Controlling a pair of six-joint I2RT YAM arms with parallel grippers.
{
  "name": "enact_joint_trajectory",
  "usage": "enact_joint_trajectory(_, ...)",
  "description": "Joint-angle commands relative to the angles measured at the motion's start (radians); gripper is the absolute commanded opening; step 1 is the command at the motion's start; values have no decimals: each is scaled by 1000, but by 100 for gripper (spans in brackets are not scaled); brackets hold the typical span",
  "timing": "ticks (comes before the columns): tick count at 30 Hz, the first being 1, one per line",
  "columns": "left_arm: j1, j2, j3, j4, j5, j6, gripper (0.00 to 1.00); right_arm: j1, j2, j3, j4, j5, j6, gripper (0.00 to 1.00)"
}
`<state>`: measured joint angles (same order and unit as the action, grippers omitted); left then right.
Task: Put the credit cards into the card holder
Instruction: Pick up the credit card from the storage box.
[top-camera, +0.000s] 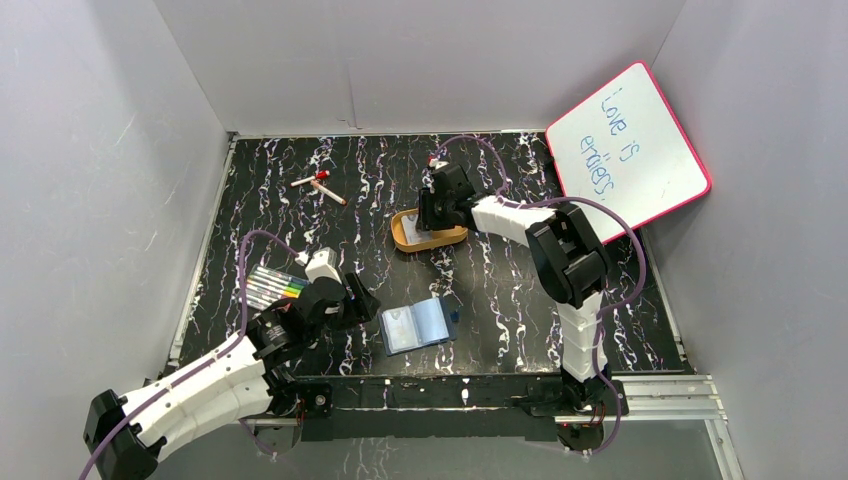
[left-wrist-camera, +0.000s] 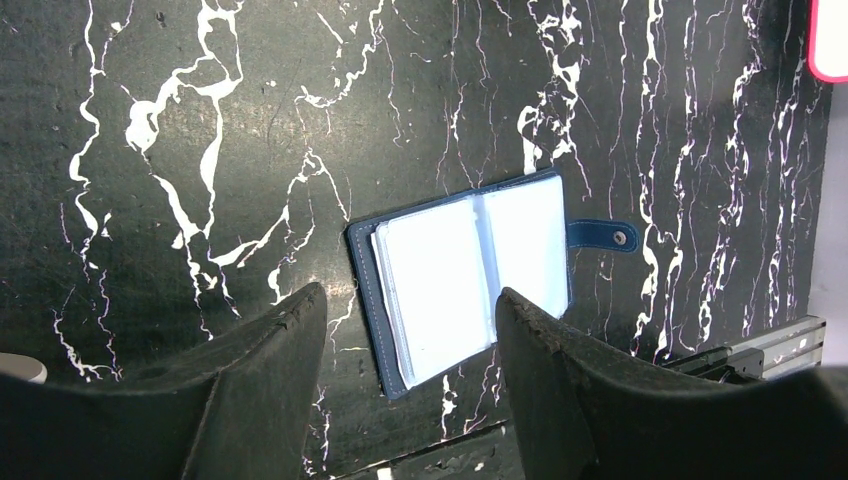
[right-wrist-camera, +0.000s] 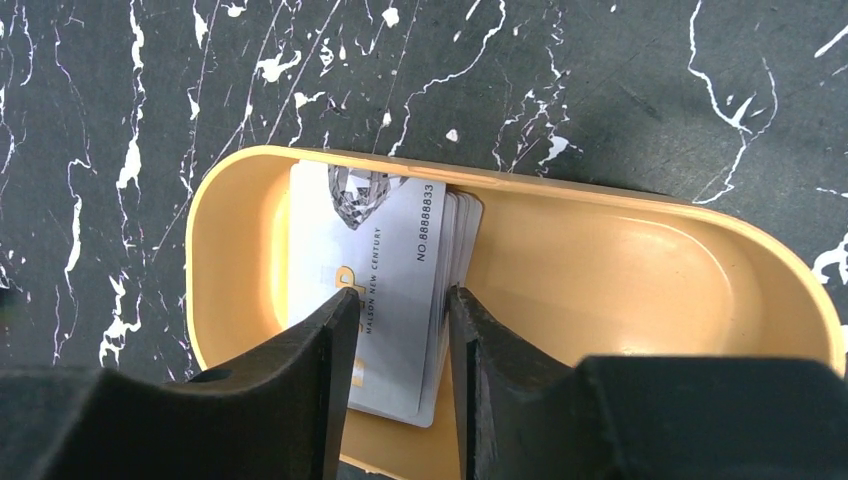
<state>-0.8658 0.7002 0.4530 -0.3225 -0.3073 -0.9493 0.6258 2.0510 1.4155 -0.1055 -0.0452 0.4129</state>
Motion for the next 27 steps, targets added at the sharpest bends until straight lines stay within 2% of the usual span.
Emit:
enact_joint_trajectory(1,4,8,20,-4,-33,15,60,-19,-34,-27,18,27,-8,42)
enact_joint_trajectory(13,3,22,21,5,-32,23,60,-36,-92,-80,47,12,1,29)
enact_joint_trajectory(27,4,14,25,1,-30,20,60,-40,-146,-99,50,-19,10,9)
